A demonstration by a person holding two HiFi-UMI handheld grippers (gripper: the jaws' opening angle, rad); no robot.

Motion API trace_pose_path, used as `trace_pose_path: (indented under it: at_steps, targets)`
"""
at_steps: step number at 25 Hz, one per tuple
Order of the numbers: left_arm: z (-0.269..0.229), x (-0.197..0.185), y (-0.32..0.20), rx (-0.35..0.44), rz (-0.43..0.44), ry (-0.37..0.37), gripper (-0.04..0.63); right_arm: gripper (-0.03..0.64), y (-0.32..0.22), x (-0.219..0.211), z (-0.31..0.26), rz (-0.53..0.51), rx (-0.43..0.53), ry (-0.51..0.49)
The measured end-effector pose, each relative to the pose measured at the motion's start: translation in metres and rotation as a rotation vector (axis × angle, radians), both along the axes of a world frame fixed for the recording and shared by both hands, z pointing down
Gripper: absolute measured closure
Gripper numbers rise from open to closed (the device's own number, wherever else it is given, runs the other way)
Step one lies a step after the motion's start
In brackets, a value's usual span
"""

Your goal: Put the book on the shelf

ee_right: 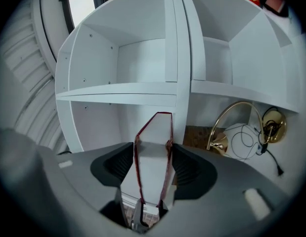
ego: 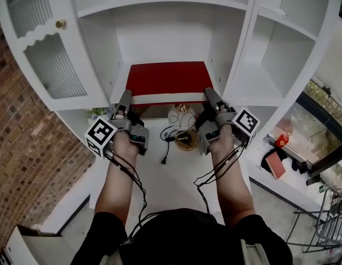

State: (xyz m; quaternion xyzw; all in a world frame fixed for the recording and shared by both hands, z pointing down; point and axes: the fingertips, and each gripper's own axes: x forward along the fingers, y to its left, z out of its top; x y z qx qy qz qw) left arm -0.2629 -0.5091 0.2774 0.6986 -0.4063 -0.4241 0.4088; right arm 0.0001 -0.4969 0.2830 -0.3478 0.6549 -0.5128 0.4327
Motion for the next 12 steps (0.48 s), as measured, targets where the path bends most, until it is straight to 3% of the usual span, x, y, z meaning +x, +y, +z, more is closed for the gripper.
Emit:
trace_pose_path:
  at_steps: [4, 6, 9, 12]
  targets:
    - [-0.008, 0.004, 0.006, 0.064, -0.014, -0.082, 0.305, 0.328, 0.006, 0.004, -0.006, -0.034, 0.075, -0.122]
    - [-0.015, 0.001, 0.014, 0.120, -0.063, -0.157, 0.287, 0.327, 0.010, 0.008, -0.008, -0.020, 0.117, -0.096]
    - [-0.021, -0.005, 0.031, 0.200, -0.146, -0.327, 0.287, 0.318, 0.023, 0.011, -0.010, 0.024, 0.217, 0.083]
    - [-0.014, -0.001, 0.052, 0.269, -0.231, -0.593, 0.308, 0.318, 0.034, 0.018, 0.001, 0.126, 0.297, 0.369]
